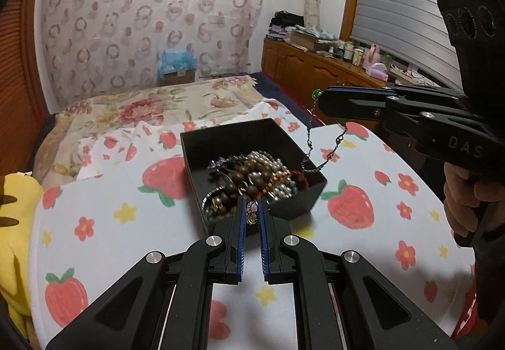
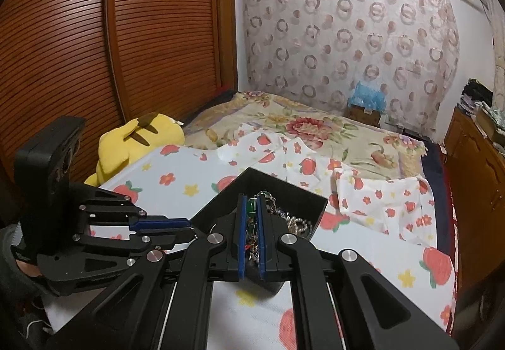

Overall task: Organize jewelry
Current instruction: 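Carry the brooch and chain into the black box and open both grippers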

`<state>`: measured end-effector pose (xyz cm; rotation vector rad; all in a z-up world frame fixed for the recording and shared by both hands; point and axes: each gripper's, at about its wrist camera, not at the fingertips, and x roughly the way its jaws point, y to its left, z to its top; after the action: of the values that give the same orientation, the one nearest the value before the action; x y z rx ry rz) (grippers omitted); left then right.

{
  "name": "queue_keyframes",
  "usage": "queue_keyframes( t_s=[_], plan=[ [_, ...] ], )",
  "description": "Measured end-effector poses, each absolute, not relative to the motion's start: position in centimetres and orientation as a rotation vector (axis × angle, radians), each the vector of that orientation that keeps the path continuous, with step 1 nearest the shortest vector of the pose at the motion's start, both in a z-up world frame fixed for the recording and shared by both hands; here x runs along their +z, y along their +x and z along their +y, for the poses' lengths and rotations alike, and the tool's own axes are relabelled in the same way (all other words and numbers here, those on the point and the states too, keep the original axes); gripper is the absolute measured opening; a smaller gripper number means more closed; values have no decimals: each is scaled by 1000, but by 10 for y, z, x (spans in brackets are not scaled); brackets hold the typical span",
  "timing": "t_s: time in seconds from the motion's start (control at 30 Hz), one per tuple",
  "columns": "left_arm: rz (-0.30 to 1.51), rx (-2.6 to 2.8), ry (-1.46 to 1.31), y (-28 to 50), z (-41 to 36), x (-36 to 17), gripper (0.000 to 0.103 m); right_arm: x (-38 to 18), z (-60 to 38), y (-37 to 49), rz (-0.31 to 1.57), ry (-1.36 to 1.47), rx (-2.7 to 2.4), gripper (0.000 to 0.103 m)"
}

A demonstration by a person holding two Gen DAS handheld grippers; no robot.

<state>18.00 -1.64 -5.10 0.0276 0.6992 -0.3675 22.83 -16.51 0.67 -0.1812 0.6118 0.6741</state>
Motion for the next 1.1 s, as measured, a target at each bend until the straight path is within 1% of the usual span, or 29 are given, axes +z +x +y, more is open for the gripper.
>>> queue_keyframes(
  t_s=[0.23, 0.43, 0.57, 0.93, 1.03, 1.1],
  plan=[
    [697, -351, 28, 199, -16, -49, 7, -12, -165, 259, 676, -138, 659, 9],
    [707, -337, 29, 216, -16, -53, 7, -23, -168, 267, 708, -131, 661, 9],
    [716, -324, 32, 228, -17, -54, 7, -24, -172, 268, 708, -129, 661, 15],
    [717, -278, 47, 250, -22, -58, 7, -23, -187, 261, 699, -115, 648, 16],
    [725, -263, 41, 253, -21, -60, 10, -24, -191, 254, 694, -121, 633, 16],
    [723, -249, 42, 251, -20, -60, 22, -26, -195, 247, 688, -122, 617, 17]
  ],
)
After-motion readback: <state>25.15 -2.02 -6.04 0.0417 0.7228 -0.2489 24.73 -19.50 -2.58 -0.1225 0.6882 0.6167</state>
